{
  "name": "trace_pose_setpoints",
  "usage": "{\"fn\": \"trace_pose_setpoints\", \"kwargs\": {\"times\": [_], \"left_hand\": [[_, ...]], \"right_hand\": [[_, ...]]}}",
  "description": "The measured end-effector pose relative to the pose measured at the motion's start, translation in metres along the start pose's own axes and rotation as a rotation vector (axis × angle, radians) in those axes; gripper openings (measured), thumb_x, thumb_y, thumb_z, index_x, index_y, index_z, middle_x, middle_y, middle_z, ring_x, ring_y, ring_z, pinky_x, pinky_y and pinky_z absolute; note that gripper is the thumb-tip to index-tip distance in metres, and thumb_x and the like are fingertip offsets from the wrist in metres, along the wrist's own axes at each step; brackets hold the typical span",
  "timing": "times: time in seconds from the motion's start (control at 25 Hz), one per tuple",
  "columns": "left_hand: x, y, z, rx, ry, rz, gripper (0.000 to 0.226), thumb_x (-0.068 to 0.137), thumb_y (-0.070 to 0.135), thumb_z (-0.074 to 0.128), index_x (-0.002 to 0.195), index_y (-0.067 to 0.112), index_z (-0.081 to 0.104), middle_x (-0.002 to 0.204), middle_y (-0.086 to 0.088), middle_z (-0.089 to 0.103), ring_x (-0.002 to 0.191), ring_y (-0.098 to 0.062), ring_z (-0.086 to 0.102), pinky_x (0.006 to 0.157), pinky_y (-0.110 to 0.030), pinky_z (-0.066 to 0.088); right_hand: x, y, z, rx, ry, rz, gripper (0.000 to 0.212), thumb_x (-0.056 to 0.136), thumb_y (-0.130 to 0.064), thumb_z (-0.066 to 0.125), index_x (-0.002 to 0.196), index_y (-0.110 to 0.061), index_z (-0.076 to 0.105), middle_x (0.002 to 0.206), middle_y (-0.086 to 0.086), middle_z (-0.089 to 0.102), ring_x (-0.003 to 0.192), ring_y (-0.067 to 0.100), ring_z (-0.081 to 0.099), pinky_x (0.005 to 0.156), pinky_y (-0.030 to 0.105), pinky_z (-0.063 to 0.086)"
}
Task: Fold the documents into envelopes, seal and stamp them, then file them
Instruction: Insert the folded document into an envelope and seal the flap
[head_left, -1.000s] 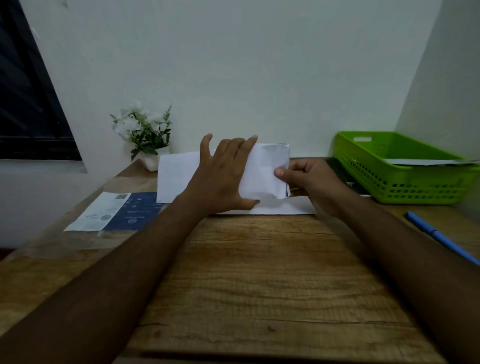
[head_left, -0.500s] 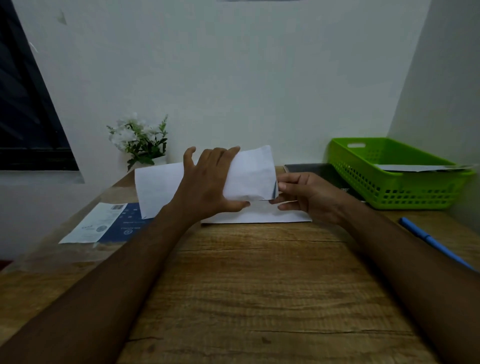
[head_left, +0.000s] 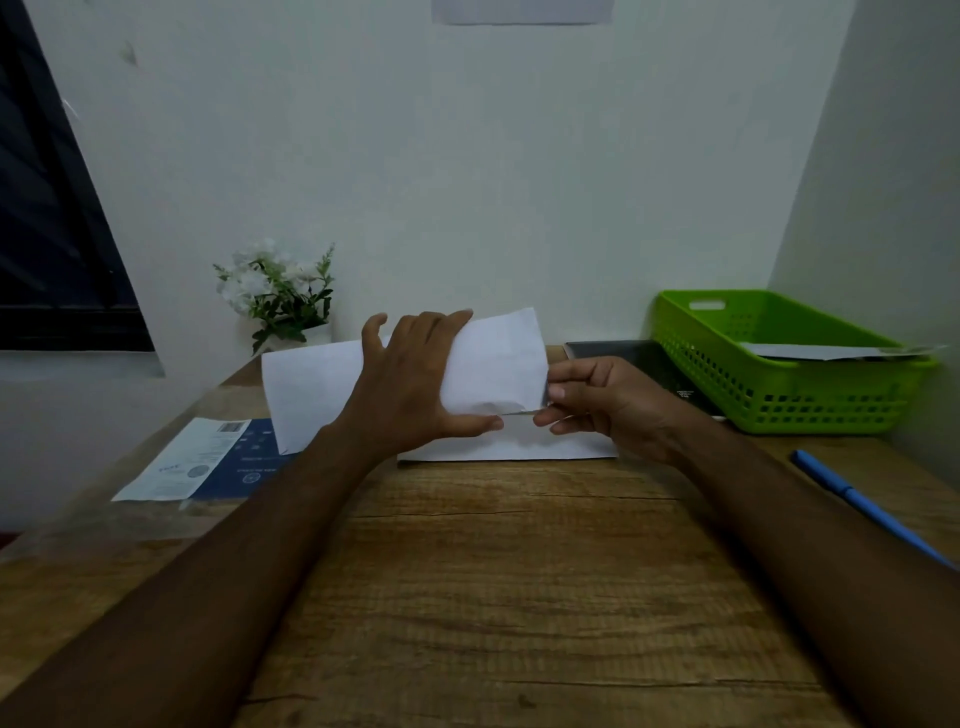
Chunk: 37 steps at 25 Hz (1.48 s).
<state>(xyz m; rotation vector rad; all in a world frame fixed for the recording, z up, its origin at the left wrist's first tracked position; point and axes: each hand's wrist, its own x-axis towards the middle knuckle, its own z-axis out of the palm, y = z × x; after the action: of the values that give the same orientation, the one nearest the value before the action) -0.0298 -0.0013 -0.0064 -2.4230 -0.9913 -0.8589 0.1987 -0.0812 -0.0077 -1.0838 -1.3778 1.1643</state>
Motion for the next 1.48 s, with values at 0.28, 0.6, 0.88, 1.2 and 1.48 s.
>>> {"fn": "trace_pose_setpoints", "kwargs": {"times": [0.28,0.6,0.88,1.2,1.48], "left_hand": [[0.001,0.006,-0.001,0.010,-0.040,0.058,0.105,0.059,0.083,0.044,0.140,0.017,0.033,0.131,-0.005,0.049,0.119,-0.023,0.045,0.108,-0.056,0.016],[0.001,0.007,0.004,0.048,0.011,0.123,0.096,0.062,0.074,0.051,0.137,0.015,0.038,0.125,-0.008,0.052,0.116,-0.024,0.047,0.106,-0.056,0.019],[0.003,0.015,0.013,0.043,0.024,0.189,0.102,0.061,0.068,0.060,0.141,0.011,0.031,0.131,-0.012,0.046,0.120,-0.027,0.040,0.108,-0.055,0.016],[0.004,0.017,0.005,-0.012,0.028,0.192,0.092,0.067,0.060,0.063,0.140,0.013,0.034,0.128,-0.008,0.050,0.116,-0.025,0.045,0.100,-0.047,0.031],[-0.001,-0.030,-0.009,-0.009,0.061,0.089,0.091,0.062,0.056,0.066,0.136,0.010,0.040,0.120,-0.012,0.054,0.109,-0.027,0.047,0.091,-0.045,0.035]], "right_hand": [[0.003,0.000,0.015,-0.219,0.164,-0.022,0.027,0.087,-0.027,0.064,0.107,-0.010,0.069,0.092,0.010,0.074,0.074,0.012,0.068,0.063,0.026,0.051],[0.000,-0.003,0.031,-0.325,0.240,-0.077,0.019,0.094,-0.029,0.052,0.086,-0.020,0.068,0.068,-0.003,0.070,0.060,0.007,0.068,0.060,0.023,0.054],[0.003,-0.001,0.034,-0.256,0.388,-0.184,0.018,0.096,-0.021,0.051,0.105,-0.020,0.066,0.084,0.000,0.069,0.066,0.008,0.065,0.053,0.019,0.052],[0.008,0.004,0.022,-0.386,0.428,-0.090,0.022,0.096,-0.015,0.051,0.111,-0.011,0.067,0.085,0.008,0.069,0.065,0.017,0.066,0.049,0.020,0.048],[0.001,0.004,-0.027,-1.307,0.100,0.228,0.062,0.077,-0.066,0.059,0.129,-0.034,0.053,0.146,-0.004,0.041,0.137,0.021,0.033,0.110,0.053,0.023]]}}
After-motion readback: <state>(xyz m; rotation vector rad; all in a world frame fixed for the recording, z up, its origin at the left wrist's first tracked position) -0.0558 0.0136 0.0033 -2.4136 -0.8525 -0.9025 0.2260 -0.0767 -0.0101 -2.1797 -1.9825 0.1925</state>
